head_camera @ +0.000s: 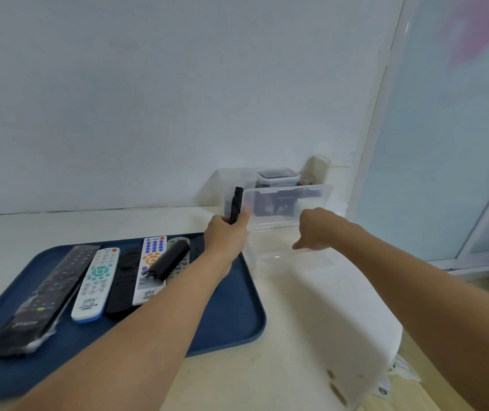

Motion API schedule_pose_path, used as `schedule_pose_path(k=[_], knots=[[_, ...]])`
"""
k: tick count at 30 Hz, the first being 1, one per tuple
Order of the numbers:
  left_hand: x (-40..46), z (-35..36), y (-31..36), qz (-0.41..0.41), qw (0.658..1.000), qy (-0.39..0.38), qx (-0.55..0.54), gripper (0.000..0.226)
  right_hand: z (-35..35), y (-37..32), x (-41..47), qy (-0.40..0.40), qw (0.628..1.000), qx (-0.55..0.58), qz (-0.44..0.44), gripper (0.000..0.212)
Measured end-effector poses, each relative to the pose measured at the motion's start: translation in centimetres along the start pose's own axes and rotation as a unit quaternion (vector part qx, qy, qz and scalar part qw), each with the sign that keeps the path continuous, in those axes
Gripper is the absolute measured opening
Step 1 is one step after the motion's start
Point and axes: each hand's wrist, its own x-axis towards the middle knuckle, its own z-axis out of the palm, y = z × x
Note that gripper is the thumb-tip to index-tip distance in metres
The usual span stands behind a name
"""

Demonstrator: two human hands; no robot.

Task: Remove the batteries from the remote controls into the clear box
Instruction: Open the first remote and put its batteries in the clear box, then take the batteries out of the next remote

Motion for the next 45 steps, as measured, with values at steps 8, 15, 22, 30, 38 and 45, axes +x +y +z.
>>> schedule_pose_path(k=[8,15,22,30,38,45], knots=[[-0.2,-0.1,1.0,-0.002,1.0,-0.023,0.002,0.039,-1.2,1.1,0.4,0.026,0.997,0.067,-0.02,0.037],[-1.5,-2.8,1.4,0.012,0.999,-0.046,-0.01,0.03,-2.6,-1.0,-3.2,0.063,0.994,0.076,-0.043,0.02],[-2.8,-12.0,3.2,0.038,0.994,-0.015,-0.105,0.015,-5.4,-10.2,-9.7,-0.006,0.899,0.338,-0.278,0.009],[-4.3,-32.2,2.8,0.092,0.961,0.243,0.096,0.029,-3.3,-29.3,-8.6,0.055,0.871,0.288,-0.395,0.018],[-7.1,-45.0,-1.0,0.108,0.886,0.365,0.263,0.041,-0.8,-39.8,-8.8,-0.005,0.86,0.277,-0.428,0.039],[-8.1,-47.7,-6.1,0.017,0.948,0.313,-0.055,0.028,1.6,-43.9,-7.5,-0.053,0.856,0.211,-0.469,0.095]])
